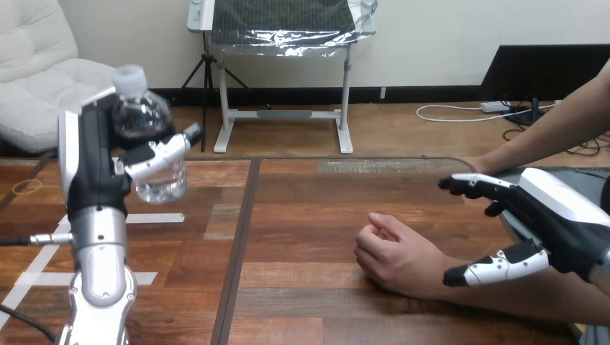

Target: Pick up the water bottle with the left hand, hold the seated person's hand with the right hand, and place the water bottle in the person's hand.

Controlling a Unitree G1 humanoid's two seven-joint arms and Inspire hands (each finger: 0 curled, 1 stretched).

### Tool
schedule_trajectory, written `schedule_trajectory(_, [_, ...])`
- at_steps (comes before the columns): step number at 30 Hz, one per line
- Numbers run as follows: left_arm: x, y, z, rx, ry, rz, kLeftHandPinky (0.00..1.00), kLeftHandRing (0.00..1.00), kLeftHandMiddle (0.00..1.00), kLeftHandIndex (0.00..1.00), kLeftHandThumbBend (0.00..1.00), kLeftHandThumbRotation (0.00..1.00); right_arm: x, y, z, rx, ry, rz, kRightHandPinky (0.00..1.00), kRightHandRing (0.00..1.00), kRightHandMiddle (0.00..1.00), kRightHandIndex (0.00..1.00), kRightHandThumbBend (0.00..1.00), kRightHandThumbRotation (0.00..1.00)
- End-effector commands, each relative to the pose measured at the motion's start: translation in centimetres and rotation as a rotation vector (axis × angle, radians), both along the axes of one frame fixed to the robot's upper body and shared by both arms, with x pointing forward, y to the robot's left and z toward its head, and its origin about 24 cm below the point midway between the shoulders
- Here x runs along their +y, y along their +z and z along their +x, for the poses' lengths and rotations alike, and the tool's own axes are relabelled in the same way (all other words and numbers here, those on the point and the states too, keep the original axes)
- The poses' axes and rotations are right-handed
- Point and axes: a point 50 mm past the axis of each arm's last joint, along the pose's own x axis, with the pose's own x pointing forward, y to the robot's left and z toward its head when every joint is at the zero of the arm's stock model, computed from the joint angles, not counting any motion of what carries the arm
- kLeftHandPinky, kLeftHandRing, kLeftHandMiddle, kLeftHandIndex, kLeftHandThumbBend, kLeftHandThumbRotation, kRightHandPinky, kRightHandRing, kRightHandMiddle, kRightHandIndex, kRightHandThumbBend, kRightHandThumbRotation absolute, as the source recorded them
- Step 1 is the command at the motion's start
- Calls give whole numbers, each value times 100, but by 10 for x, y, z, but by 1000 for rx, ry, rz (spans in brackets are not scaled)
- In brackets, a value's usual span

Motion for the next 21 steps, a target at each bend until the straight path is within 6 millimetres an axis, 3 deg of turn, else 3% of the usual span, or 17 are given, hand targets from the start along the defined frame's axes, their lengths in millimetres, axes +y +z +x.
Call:
schedule_trajectory(1, [-5, 28, 4, -120, -34, 30, 29, 36, 41, 42, 69, 0, -2, 16, 15, -39, 34, -72, 91, 88, 88, 88, 100, 47])
schedule_trajectory(21, [-5, 29, 3, -120, -47, -17, 29, 36, 41, 42, 67, 0, -19, -8, 21, 100, -21, -192, 94, 91, 91, 90, 100, 47])
